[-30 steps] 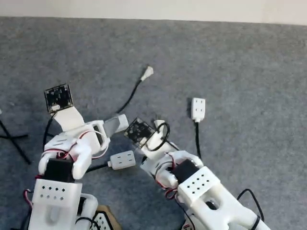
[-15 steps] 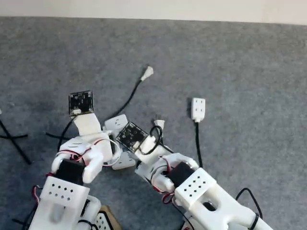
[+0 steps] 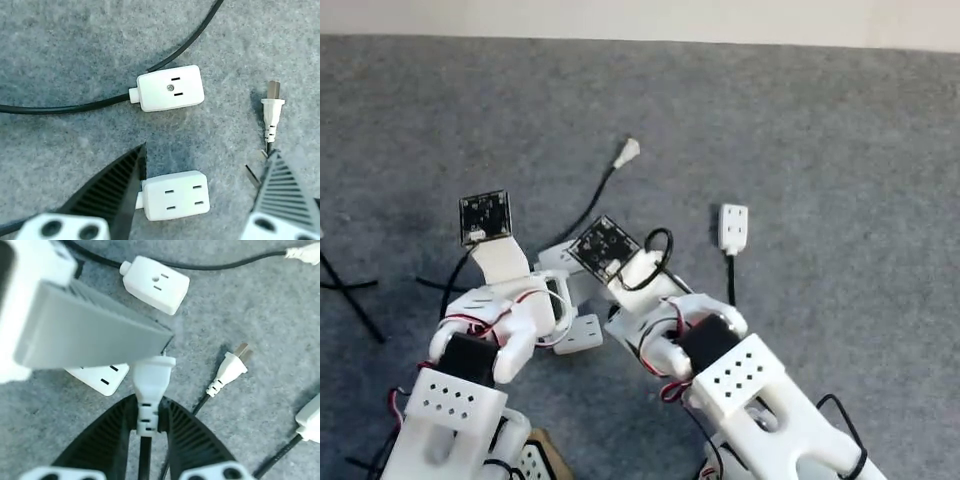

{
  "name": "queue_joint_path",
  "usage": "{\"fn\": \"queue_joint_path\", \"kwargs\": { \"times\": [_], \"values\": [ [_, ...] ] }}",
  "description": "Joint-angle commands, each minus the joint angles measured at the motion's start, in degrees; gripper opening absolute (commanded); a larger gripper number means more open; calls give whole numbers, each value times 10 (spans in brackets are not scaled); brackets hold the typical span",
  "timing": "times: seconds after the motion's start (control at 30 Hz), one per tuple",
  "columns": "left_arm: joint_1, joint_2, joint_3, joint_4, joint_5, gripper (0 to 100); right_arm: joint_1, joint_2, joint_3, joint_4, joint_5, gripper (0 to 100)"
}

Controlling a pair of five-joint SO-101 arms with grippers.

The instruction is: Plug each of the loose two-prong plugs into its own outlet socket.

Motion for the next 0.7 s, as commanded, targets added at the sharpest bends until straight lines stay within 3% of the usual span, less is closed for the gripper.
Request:
{"fn": "queue_joint_path", "kwargs": {
  "times": [0.0,0.23,0.5,0.67],
  "values": [
    [11,-1,-1,-9,-4,344,7,-3,-80,31,11,5],
    [15,-1,-1,-8,-4,344,7,-3,-145,84,11,5],
    [67,-1,15,-8,-4,344,7,-3,-146,84,10,5],
    [54,-1,13,-8,-4,344,29,-2,-142,93,12,5]
  ]
}}
